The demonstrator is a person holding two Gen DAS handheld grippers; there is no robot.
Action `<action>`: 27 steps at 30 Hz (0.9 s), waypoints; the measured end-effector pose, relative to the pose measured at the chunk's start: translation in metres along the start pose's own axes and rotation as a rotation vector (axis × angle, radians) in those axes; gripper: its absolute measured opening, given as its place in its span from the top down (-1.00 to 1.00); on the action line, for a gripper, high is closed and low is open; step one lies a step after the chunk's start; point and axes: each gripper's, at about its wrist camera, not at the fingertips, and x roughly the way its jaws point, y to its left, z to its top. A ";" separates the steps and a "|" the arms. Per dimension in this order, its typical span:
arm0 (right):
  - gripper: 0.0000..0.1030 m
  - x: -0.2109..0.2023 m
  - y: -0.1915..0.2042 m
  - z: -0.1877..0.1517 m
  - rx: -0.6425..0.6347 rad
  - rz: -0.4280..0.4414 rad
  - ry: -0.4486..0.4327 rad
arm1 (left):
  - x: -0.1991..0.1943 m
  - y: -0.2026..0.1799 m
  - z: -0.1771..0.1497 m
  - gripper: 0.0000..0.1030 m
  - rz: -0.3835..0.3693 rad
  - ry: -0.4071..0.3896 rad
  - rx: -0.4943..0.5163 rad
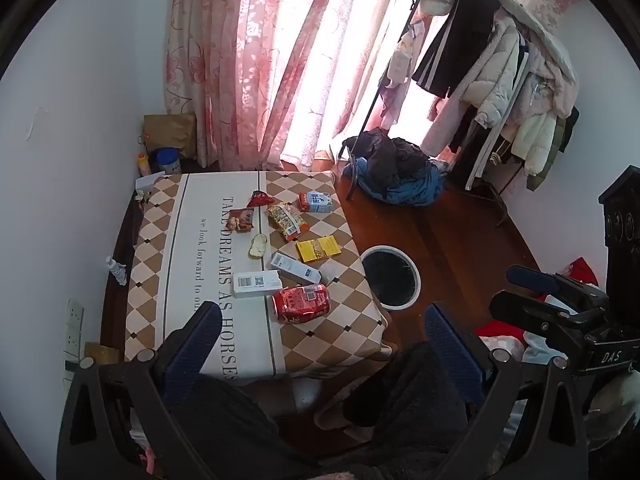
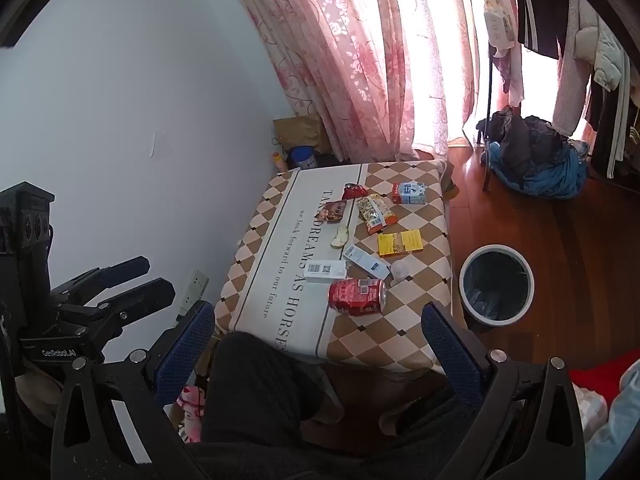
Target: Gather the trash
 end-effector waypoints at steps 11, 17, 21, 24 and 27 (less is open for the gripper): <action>-1.00 0.008 0.003 0.007 -0.009 0.001 -0.001 | -0.004 0.013 0.010 -1.00 -0.012 0.006 -0.031; -1.00 0.010 0.006 0.002 -0.024 0.003 -0.002 | -0.006 0.009 0.002 -1.00 -0.008 -0.004 -0.036; -1.00 0.010 0.008 0.002 -0.028 0.004 -0.003 | -0.006 0.009 0.001 -1.00 -0.009 -0.007 -0.037; -1.00 0.010 0.010 0.002 -0.031 0.005 -0.006 | -0.008 0.007 0.001 -1.00 -0.010 -0.008 -0.036; -1.00 0.009 0.010 0.003 -0.031 0.008 -0.003 | -0.008 0.007 0.001 -1.00 -0.011 -0.007 -0.037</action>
